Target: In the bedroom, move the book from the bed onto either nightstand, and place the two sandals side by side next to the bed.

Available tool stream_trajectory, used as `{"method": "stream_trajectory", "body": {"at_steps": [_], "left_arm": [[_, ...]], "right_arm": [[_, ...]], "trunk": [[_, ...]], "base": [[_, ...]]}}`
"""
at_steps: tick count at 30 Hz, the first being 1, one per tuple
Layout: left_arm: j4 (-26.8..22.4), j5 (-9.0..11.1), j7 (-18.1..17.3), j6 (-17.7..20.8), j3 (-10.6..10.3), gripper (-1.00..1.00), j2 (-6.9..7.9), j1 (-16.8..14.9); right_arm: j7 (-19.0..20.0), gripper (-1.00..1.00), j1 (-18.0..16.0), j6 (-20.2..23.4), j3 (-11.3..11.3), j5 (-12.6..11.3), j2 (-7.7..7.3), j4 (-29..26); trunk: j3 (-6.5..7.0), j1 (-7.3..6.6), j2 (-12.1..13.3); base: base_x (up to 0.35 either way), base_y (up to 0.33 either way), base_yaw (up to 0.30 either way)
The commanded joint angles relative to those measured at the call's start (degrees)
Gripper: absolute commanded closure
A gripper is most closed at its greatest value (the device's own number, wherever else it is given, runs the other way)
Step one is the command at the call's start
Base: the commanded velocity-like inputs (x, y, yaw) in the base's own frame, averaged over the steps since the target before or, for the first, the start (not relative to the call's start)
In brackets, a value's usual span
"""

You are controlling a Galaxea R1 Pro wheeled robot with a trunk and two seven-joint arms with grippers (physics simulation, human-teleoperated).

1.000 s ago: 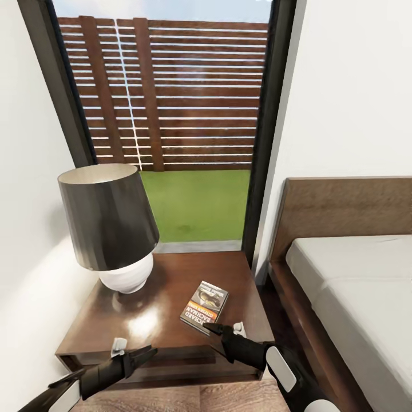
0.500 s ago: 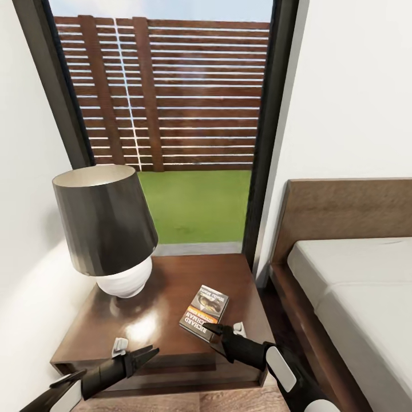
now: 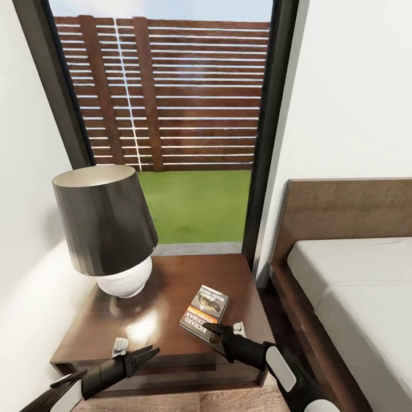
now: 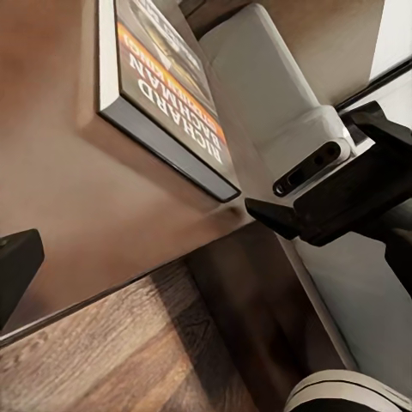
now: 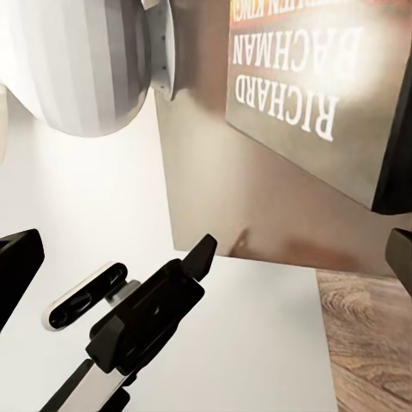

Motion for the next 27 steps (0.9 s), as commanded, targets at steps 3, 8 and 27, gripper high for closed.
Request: {"method": "stream_trajectory", "body": {"at_steps": [3,8,27], "left_arm": [[-0.01,0.58,-0.11,0.47,-0.41,-1.0,0.06,-0.03],[-0.02,0.58,-0.11,0.49,-0.43,-1.0,0.06,-0.06],[-0.09,0.5,-0.03,0.47,-0.51,-1.0,-0.01,-0.04]], "right_arm": [[-0.01,-1.0,0.01,0.26,0.01,-0.18,-0.02,-0.01],[-0.01,-1.0,0.02,0.26,0.01,-0.18,-0.04,-0.01],[-0.01,-1.0,0.03,0.19,0.01,-0.18,0.0,-0.01]], "trunk": [[0.17,-0.04,-0.01],[1.28,-0.17,0.06],[4.77,-3.98,6.96]], "base": [[0.0,0.0,0.0],[0.0,0.0,0.0],[0.0,0.0,0.0]]}}
